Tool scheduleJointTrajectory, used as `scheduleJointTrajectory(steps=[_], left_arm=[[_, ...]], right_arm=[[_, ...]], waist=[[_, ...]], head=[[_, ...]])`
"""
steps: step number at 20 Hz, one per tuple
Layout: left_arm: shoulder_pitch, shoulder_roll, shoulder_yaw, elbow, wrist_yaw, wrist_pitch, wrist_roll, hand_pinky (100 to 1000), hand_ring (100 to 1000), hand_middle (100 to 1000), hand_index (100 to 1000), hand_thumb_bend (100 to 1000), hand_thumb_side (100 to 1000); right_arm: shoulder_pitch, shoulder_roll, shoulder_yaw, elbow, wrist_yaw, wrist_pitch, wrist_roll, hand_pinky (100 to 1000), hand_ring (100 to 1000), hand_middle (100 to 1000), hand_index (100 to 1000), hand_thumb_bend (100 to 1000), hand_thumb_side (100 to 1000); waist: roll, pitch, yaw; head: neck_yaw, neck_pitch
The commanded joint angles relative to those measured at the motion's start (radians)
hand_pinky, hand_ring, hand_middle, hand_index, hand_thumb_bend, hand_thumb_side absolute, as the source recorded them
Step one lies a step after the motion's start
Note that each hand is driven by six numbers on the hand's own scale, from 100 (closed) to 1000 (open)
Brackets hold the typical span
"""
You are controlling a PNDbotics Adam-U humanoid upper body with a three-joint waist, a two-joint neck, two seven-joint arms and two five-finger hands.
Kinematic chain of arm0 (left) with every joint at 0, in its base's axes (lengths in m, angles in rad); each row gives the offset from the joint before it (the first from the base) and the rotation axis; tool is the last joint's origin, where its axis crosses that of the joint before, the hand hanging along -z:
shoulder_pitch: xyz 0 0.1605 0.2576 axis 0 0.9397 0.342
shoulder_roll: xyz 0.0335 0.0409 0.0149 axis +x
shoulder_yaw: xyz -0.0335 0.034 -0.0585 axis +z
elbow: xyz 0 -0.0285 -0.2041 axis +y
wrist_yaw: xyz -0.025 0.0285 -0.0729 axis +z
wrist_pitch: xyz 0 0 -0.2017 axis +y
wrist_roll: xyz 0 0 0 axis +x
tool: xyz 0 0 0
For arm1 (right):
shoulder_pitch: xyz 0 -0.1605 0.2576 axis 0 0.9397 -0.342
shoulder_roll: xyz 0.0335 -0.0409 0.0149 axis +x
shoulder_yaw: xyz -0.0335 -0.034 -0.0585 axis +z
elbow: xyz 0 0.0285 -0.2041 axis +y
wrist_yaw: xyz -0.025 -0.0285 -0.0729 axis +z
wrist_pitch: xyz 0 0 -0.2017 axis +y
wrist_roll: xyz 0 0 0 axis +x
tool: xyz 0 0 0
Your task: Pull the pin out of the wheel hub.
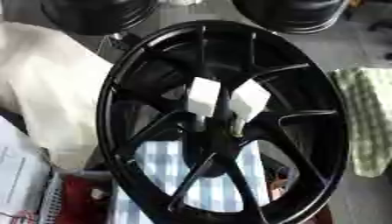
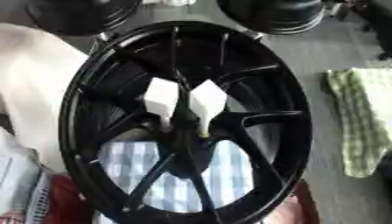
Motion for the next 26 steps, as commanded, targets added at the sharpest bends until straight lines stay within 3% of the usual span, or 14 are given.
scheduleJointTrajectory(steps=[1, 10, 17, 26], left_arm=[[-0.004, 0.016, 0.014, -0.011, -0.006, 0.000, 0.002, 774, 661, 594, 750, 284, 662], [-0.002, 0.018, 0.016, -0.013, -0.007, -0.001, 0.004, 775, 661, 594, 750, 284, 660], [0.001, 0.022, 0.015, -0.012, -0.009, 0.000, 0.004, 775, 661, 594, 750, 282, 663], [0.002, 0.030, 0.013, -0.014, -0.014, 0.003, 0.003, 775, 661, 593, 750, 276, 667]], right_arm=[[-0.009, -0.056, -0.017, -0.032, 0.020, -0.005, 0.006, 844, 669, 600, 672, 100, 481], [-0.012, -0.060, -0.016, -0.059, 0.032, -0.005, 0.008, 844, 678, 608, 679, 100, 471], [-0.005, -0.178, 0.002, -0.141, 0.202, -0.052, 0.117, 839, 712, 643, 703, 100, 429], [-0.023, -0.332, 0.056, -0.159, 0.377, -0.263, 0.338, 846, 752, 697, 735, 182, 418]], waist=[[0.002, -0.023, -0.002], [0.003, -0.022, -0.002], [-0.003, -0.021, -0.006], [-0.009, -0.011, -0.003]], head=[[0.004, -0.008], [0.006, -0.008], [0.007, -0.005], [0.008, -0.008]])
